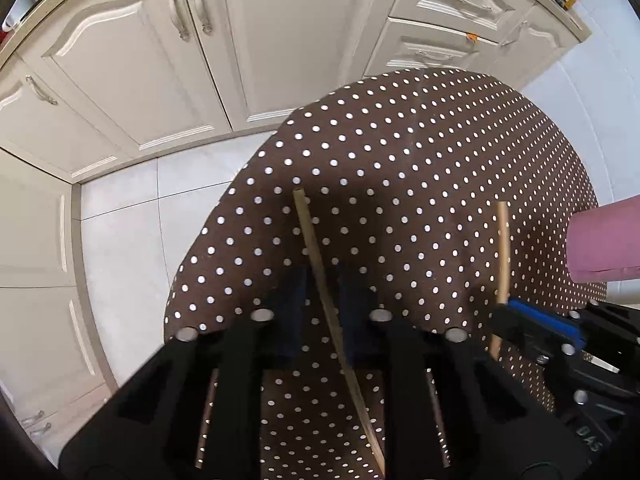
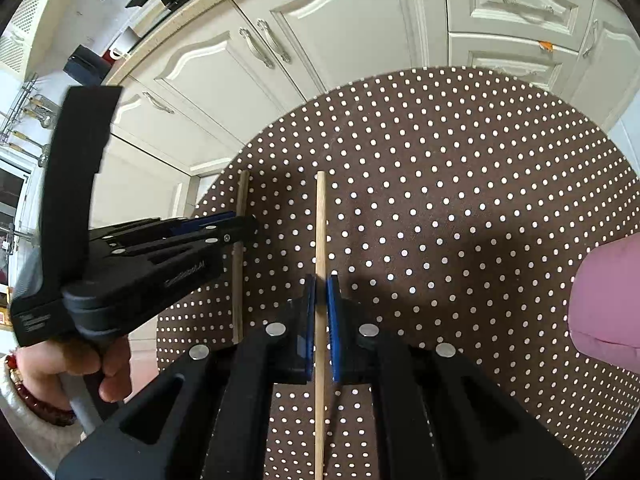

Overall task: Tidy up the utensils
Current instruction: 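Grasp one of the last chopsticks with the right gripper, then lift the chopstick upright with the right gripper and carry it over the pink cup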

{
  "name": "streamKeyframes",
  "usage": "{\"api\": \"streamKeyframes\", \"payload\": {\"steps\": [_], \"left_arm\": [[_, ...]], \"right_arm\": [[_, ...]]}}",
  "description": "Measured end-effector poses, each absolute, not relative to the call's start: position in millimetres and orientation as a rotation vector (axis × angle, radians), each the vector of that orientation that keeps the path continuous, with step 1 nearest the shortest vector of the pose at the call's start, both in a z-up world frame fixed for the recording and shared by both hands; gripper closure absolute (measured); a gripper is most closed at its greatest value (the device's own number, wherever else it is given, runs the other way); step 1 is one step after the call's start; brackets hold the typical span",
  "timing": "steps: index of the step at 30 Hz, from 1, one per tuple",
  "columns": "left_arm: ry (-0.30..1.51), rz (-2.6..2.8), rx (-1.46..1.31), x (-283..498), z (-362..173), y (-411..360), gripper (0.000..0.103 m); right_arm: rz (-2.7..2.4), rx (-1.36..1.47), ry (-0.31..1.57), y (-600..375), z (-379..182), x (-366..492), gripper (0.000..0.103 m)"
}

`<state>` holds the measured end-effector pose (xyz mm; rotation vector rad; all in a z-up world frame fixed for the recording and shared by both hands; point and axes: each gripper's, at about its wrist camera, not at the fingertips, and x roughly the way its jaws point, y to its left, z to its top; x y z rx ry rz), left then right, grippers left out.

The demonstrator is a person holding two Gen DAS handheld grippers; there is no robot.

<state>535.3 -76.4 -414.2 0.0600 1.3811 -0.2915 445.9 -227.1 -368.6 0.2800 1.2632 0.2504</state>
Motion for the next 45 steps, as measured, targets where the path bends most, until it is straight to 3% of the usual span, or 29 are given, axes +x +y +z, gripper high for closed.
{"api": "streamKeyframes", "payload": {"steps": [8, 15, 35, 45], "left_arm": [[1.302, -0.34, -0.039, 516.9, -378.5, -67.4, 0.097], [1.169, -0.409, -0.071, 488.2, -313.1, -66.5, 0.097], [0.873, -0.567, -0.032, 367.3, -183.6, -77.9, 0.097], [0.747, -0.634, -0.039, 347.4, -124.9, -94.1, 0.097]], "right_arm": [[0.259, 0.273, 1.201, -229.2, -341.2, 435.2, 0.098], [0.27, 0.258, 1.113, -222.2, -303.0, 416.6, 0.098], [0.165, 0.246, 0.804, -230.5, -194.2, 286.2, 0.098], [0.105, 0.272, 0.639, -264.0, -144.7, 258.0, 0.098]]}}
